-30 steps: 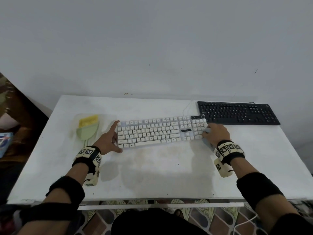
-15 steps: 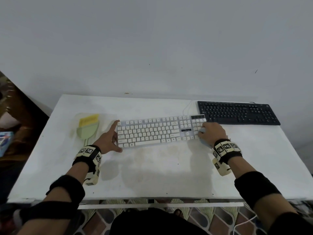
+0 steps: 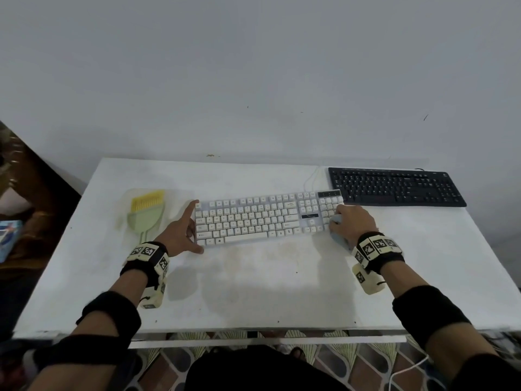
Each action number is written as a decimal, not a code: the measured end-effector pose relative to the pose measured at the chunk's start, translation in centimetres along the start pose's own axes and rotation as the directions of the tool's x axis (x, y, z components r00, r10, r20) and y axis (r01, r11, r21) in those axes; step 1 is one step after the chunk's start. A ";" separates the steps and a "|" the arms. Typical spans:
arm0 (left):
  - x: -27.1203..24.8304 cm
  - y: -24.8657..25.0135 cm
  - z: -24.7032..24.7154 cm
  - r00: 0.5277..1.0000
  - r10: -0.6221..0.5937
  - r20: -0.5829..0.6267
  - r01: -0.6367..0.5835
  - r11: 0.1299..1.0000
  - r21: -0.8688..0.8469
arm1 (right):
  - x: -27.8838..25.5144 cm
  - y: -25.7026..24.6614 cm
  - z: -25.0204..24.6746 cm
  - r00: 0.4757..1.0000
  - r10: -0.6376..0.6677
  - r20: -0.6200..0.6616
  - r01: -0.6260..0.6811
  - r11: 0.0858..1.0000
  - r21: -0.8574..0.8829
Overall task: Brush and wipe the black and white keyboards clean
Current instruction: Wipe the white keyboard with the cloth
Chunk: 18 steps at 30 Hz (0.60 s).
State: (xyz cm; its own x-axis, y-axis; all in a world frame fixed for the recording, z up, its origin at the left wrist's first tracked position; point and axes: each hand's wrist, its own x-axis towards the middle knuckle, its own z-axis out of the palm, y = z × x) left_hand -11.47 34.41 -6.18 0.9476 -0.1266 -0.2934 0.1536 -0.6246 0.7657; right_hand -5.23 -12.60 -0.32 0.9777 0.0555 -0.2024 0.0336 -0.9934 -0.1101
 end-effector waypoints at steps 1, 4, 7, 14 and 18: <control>0.0 0.1 0.0 1.000 0.000 -0.001 0.000 1.000 -0.001 | -0.1 -0.3 -0.2 0.997 0.074 -0.012 -0.074 0.997 0.010; -0.2 0.1 0.0 1.000 -0.008 0.000 0.008 1.000 0.006 | -0.4 -3.0 -0.9 0.987 0.143 -0.070 -0.142 0.990 0.012; -0.2 0.2 0.0 1.000 -0.020 0.006 0.019 1.000 0.014 | -0.8 -8.8 -1.0 0.996 -0.028 -0.088 0.041 0.988 0.149; -0.7 1.3 -0.5 0.996 -0.034 0.078 0.028 0.996 0.079 | -4.1 -23.8 4.9 0.793 -0.603 -0.083 0.608 0.775 0.172; -1.1 1.7 -1.0 0.993 -0.007 0.121 -0.005 0.995 0.102 | -5.6 -28.5 7.6 0.640 -0.751 -0.162 0.764 0.644 0.032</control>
State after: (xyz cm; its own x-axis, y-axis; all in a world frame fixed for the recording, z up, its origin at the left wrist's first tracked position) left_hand -12.02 34.26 -4.02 0.9054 -0.2148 -0.3662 0.1193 -0.6990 0.7051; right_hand -13.18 16.15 -3.44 0.6337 0.7655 0.1110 0.7624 -0.5939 -0.2569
